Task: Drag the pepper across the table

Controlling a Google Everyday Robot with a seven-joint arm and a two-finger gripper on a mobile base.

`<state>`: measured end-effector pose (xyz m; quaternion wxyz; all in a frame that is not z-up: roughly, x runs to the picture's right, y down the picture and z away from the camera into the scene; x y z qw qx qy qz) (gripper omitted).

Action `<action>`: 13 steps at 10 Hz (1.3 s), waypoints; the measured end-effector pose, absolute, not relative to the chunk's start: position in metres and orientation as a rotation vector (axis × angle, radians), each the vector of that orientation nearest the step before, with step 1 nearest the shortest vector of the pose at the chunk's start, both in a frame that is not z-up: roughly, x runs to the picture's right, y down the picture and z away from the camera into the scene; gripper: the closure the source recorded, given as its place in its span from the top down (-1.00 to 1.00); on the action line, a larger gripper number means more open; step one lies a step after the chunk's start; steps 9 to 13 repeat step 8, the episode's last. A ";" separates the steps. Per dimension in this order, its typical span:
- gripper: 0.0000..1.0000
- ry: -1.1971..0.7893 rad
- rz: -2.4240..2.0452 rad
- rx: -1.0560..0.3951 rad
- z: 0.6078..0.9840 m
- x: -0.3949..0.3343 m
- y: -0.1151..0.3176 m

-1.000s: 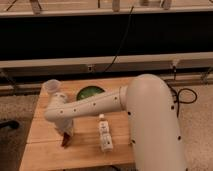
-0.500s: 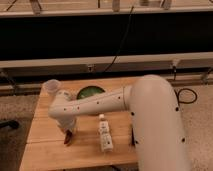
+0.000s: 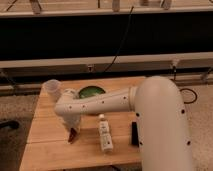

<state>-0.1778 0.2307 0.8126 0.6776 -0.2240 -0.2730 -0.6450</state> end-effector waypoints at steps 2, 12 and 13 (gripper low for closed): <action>-1.00 -0.610 -1.451 -0.505 0.817 -0.165 0.227; -1.00 -0.598 -1.480 -0.521 0.821 -0.144 0.217; -1.00 -0.598 -1.480 -0.521 0.821 -0.144 0.217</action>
